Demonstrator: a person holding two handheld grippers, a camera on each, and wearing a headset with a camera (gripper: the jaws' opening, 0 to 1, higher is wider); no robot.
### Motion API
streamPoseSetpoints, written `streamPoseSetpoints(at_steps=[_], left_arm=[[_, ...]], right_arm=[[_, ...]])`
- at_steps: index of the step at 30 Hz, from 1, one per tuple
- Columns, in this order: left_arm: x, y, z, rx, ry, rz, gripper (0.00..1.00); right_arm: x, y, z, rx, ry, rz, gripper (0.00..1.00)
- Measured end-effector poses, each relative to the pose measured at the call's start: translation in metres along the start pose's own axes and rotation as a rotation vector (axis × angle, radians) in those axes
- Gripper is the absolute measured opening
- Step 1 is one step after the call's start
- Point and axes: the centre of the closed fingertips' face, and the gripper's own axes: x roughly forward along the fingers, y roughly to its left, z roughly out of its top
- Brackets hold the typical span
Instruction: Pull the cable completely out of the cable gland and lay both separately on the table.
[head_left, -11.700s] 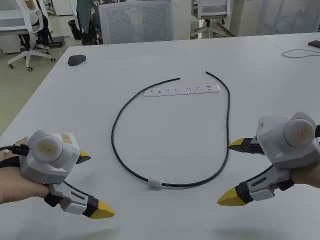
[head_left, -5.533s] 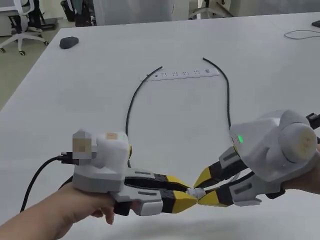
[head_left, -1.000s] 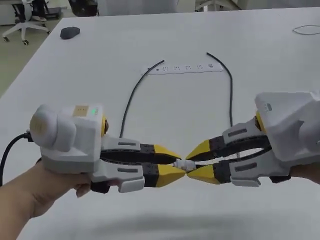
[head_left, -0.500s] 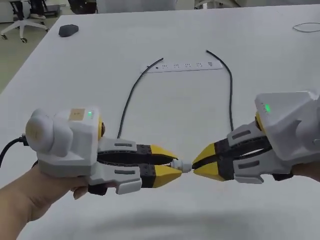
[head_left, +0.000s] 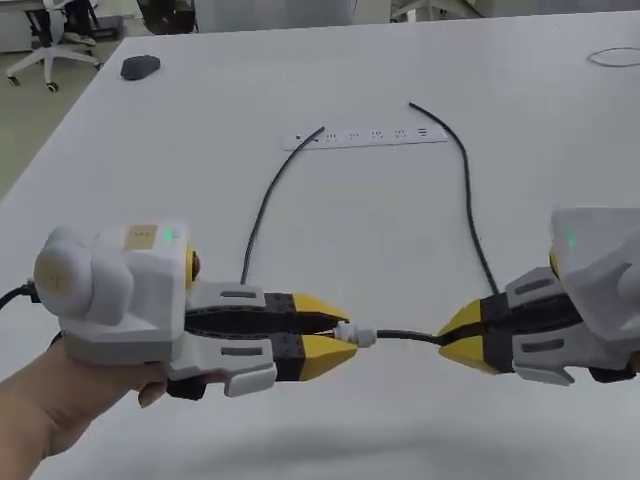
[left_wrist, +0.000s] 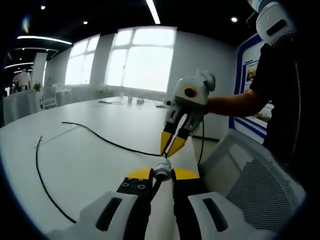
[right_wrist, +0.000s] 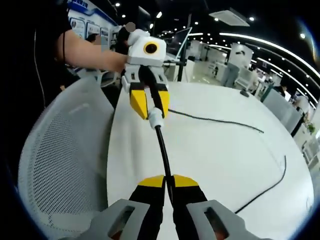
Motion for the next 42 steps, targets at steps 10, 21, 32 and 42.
streamPoseSetpoints(at_steps=[10,21,32,42], left_arm=[[-0.018,-0.006,-0.001,0.010,0.011,0.034,0.15],[-0.024,-0.008,-0.008,0.005,0.031,0.077,0.15],[-0.026,-0.002,-0.009,0.006,0.034,0.114,0.15],[-0.017,-0.008,-0.011,0.024,0.045,0.087,0.15]], right_arm=[[-0.018,-0.019,-0.050,0.113,0.125,-0.125,0.00],[-0.020,-0.027,-0.084,0.175,0.226,-0.215,0.00],[-0.034,-0.024,-0.048,0.257,0.068,-0.223,0.14],[-0.011,0.008,0.033,0.141,-0.087,-0.112,0.16]])
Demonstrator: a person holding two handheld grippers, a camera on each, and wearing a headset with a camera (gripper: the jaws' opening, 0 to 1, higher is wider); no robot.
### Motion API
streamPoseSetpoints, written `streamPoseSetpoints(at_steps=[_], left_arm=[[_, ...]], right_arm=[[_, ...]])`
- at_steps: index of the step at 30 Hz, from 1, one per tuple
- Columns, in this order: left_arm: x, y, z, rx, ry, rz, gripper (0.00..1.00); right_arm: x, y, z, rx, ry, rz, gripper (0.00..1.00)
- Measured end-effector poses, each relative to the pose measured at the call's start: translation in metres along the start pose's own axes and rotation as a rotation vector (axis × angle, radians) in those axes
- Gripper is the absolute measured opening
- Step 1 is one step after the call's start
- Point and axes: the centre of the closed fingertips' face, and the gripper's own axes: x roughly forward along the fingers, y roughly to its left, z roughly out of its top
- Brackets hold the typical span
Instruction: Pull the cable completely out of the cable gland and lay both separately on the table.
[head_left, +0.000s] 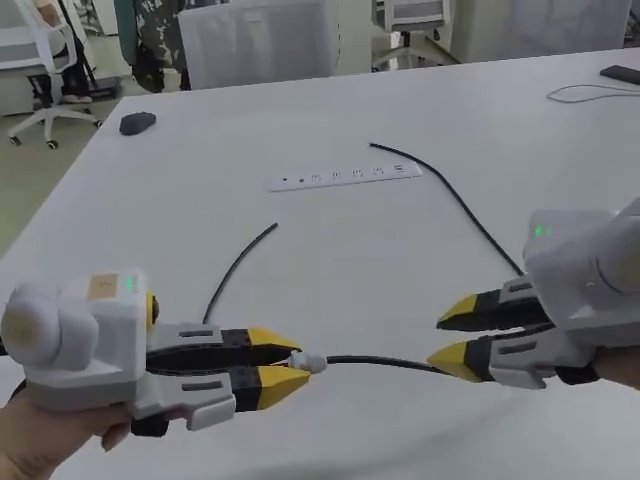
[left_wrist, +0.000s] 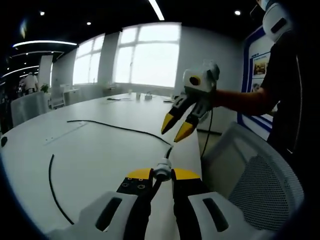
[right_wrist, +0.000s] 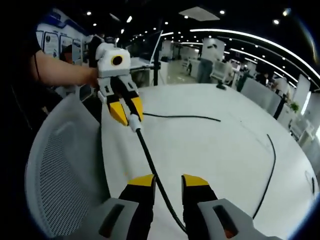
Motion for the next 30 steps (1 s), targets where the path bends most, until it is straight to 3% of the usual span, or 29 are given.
streamPoseSetpoints(at_steps=[2,6,7,18,30], left_arm=[[0.002,0.000,-0.001,0.002,0.006,-0.007,0.15],[0.004,0.000,0.001,0.011,0.008,-0.013,0.15],[0.005,-0.001,0.002,0.016,0.009,-0.016,0.15],[0.009,-0.001,0.002,0.034,0.018,-0.040,0.15],[0.012,0.000,0.002,0.052,0.024,-0.040,0.15]], right_arm=[[0.009,0.012,0.014,-0.018,-0.034,0.035,0.15],[0.026,0.024,0.024,-0.051,-0.032,0.071,0.14],[0.031,0.032,0.027,-0.077,-0.043,0.115,0.14],[0.045,0.034,0.028,-0.146,-0.004,0.151,0.02],[0.043,0.035,0.024,-0.126,0.013,0.153,0.00]])
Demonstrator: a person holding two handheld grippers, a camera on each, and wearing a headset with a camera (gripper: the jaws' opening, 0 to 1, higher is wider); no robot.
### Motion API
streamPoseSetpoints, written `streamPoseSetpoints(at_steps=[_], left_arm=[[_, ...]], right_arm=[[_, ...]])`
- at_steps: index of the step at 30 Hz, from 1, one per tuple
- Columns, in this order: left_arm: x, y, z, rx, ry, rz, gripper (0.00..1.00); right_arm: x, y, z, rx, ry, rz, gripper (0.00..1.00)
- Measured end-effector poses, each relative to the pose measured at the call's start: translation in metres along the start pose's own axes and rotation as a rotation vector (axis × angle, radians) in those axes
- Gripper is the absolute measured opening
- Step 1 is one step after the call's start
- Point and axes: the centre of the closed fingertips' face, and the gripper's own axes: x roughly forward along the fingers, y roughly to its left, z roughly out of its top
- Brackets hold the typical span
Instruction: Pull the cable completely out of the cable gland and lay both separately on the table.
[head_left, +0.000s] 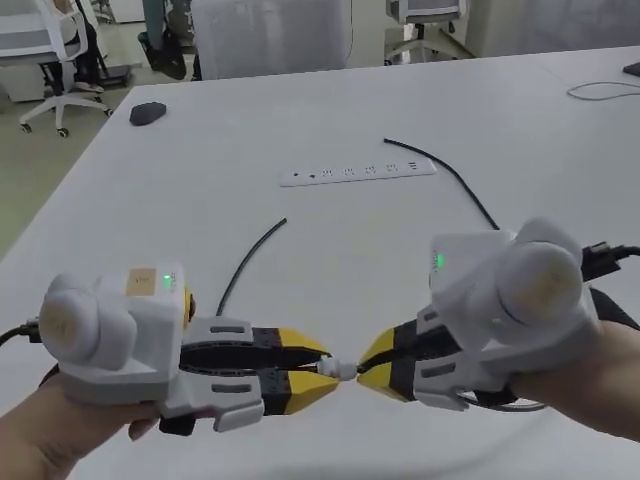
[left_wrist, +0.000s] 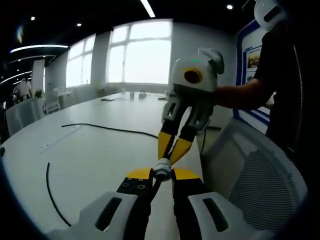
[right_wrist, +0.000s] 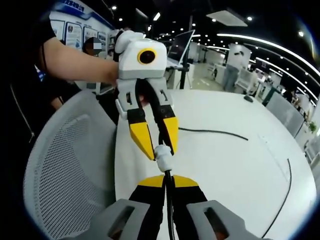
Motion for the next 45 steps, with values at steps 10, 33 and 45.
streamPoseSetpoints(at_steps=[10,33,45], left_arm=[[-0.021,0.008,0.003,0.012,-0.025,0.052,0.15],[-0.030,0.014,0.003,0.017,-0.032,0.091,0.15],[-0.027,0.029,-0.007,0.050,0.006,0.150,0.15]], right_arm=[[-0.028,-0.034,-0.048,0.082,0.084,-0.159,0.00],[-0.061,-0.065,-0.136,0.276,0.240,-0.362,0.00],[-0.057,-0.059,-0.140,0.306,0.318,-0.303,0.24]])
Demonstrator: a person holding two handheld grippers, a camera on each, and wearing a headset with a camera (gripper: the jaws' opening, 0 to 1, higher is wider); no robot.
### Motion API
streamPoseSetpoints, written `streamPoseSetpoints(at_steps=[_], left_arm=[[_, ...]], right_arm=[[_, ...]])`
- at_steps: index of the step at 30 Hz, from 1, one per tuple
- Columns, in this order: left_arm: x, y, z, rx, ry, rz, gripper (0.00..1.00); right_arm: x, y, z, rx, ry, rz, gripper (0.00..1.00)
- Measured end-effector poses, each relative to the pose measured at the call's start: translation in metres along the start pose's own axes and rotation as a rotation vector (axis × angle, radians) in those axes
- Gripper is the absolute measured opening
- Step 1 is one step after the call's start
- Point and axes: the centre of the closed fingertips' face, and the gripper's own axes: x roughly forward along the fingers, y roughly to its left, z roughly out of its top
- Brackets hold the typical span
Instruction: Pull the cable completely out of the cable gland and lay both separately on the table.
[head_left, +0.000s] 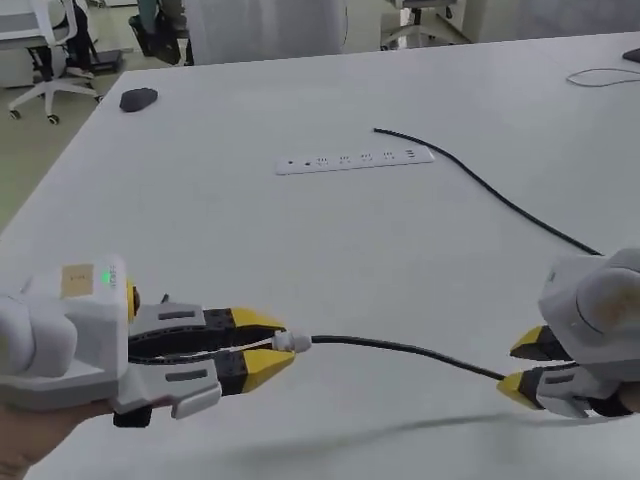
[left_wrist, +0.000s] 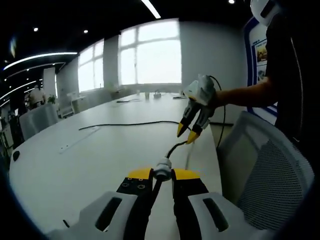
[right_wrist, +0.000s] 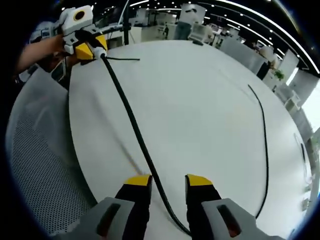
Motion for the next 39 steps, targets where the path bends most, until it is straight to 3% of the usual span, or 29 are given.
streamPoseSetpoints(at_steps=[2,4,6,9,12,16,17,18,20,25,28,31,34,39], left_arm=[[0.000,0.000,-0.001,-0.009,0.002,-0.004,0.15],[0.001,0.000,-0.002,-0.008,0.006,-0.008,0.15],[0.002,-0.001,-0.001,-0.013,0.001,-0.010,0.15],[0.005,-0.001,-0.001,-0.024,0.002,-0.011,0.15],[0.008,-0.003,-0.001,-0.020,0.016,-0.015,0.15],[0.009,-0.008,0.004,-0.021,-0.009,-0.040,0.15],[0.010,-0.009,0.003,-0.021,-0.005,-0.042,0.15],[0.010,-0.009,0.002,-0.019,-0.001,-0.043,0.15],[0.011,-0.010,0.001,-0.021,0.003,-0.048,0.15],[0.011,-0.011,0.000,-0.018,0.005,-0.054,0.15],[0.011,-0.011,0.001,-0.014,0.001,-0.052,0.15],[0.012,-0.013,0.000,-0.013,0.001,-0.058,0.15],[0.012,-0.013,-0.002,-0.017,0.005,-0.059,0.15],[0.011,-0.013,-0.003,-0.016,0.003,-0.049,0.15]], right_arm=[[-0.004,0.003,0.012,0.009,-0.037,0.019,0.24],[-0.010,0.016,0.041,0.023,-0.140,0.078,0.25],[-0.014,0.024,0.064,0.005,-0.213,0.104,0.25],[-0.012,0.027,0.077,-0.056,-0.216,0.088,0.21],[-0.011,0.044,0.099,-0.082,-0.266,0.156,0.20],[-0.013,0.074,0.128,-0.159,-0.332,0.244,0.20],[-0.014,0.079,0.132,-0.150,-0.340,0.263,0.21],[-0.013,0.083,0.133,-0.144,-0.327,0.278,0.20],[-0.010,0.089,0.137,-0.254,-0.328,0.269,0.18],[-0.002,0.103,0.135,-0.287,-0.299,0.314,0.16],[0.005,0.104,0.130,-0.316,-0.267,0.308,0.13],[0.006,0.106,0.133,-0.331,-0.282,0.308,0.07],[0.008,0.105,0.133,-0.392,-0.281,0.286,0.00],[0.007,0.101,0.131,-0.296,-0.270,0.275,0.00]])
